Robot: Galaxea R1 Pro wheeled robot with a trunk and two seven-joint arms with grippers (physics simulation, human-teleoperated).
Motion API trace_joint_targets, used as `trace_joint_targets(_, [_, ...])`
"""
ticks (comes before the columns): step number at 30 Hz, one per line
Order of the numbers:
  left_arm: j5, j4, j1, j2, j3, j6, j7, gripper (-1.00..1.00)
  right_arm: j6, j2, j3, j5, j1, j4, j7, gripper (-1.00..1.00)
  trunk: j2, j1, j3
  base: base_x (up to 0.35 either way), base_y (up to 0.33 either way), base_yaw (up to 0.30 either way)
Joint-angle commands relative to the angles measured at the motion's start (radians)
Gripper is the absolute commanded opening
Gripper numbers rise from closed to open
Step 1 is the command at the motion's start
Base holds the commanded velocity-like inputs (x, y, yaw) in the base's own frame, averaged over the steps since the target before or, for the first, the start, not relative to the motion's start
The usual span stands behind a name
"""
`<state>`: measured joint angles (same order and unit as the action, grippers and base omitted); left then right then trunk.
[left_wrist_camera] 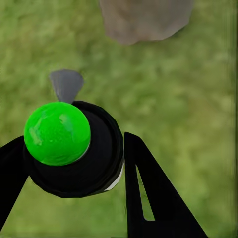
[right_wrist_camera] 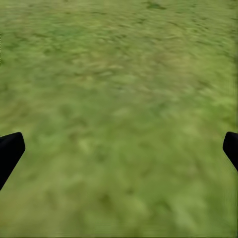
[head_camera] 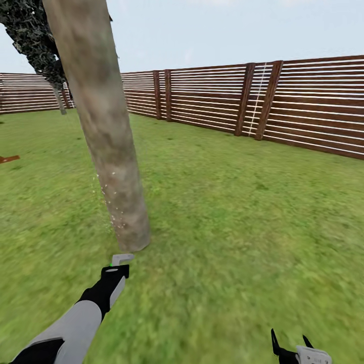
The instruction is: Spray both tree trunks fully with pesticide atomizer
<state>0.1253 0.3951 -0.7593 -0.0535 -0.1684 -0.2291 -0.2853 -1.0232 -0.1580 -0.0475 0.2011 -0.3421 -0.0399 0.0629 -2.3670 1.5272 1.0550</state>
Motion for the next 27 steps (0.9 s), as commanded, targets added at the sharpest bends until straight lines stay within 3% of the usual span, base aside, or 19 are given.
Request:
trace_joint_targets(1, [0.001,0.0,0.0,0.0,0.0,0.0,0.0,-1.0,0.0,0.0,0.0,0.0,0.0,0.0,0.0,1.0,0.0,0.0,0.0,0.09,-0.273,0.218])
trace_joint_targets(16, [0.001,-0.001,0.0,0.0,0.0,0.0,0.0,-1.0,0.0,0.0,0.0,0.0,0.0,0.0,0.0,1.0,0.0,0.0,0.0,0.09,-0.272,0.259])
trace_joint_targets(27, [0.001,-0.001,0.0,0.0,0.001,0.001,0.0,-1.0,0.0,0.0,0.0,0.0,0.0,0.0,0.0,1.0,0.0,0.0,0.0,0.09,-0.272,0.021])
